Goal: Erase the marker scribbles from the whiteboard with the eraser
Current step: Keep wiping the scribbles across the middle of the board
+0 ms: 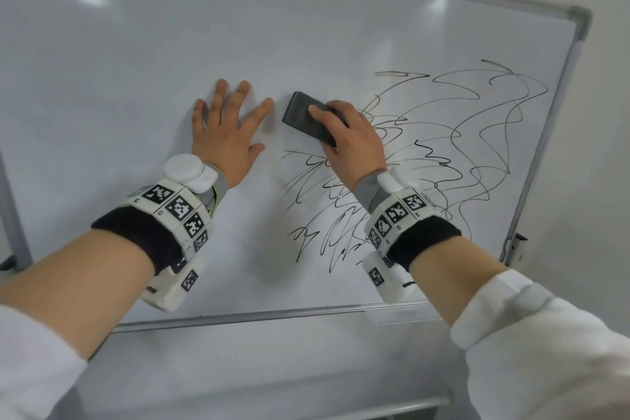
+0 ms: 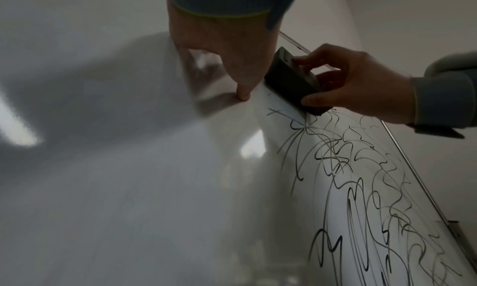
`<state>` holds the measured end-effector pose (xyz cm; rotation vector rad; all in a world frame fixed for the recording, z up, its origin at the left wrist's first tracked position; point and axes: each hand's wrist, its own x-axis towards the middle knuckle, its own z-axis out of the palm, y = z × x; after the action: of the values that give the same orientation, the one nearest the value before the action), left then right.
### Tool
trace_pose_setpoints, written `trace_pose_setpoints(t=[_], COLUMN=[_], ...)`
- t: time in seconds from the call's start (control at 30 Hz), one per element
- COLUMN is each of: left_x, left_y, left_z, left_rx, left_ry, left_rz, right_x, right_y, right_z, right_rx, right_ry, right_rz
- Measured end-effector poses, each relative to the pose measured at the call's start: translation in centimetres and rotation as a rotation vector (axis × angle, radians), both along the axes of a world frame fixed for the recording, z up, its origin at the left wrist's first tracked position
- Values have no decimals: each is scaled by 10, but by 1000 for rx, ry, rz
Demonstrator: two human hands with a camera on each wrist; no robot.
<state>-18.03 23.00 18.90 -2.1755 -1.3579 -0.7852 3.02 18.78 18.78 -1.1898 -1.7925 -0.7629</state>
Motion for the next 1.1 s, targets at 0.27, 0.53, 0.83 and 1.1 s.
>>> trace_pose_setpoints(t=[0.27,0.53,0.83,1.1], left_x=[1,4,4,5], left_y=[1,1,7,3], left_z=[0,-8,-12,-13], left_rx=[-12,7,24,17], left_ry=[-18,-43,-53,-31], left_rz=[-5,-30,-40,-19], right_x=[-4,-8,-7,-13], right_y=[-6,-1,-5,0], right_z=[-49,-21,-56,-58], right_rx=[-72,-14,-90,-36], right_ry=[-136,-30,-167,-99], right_rz=[51,7,61,76])
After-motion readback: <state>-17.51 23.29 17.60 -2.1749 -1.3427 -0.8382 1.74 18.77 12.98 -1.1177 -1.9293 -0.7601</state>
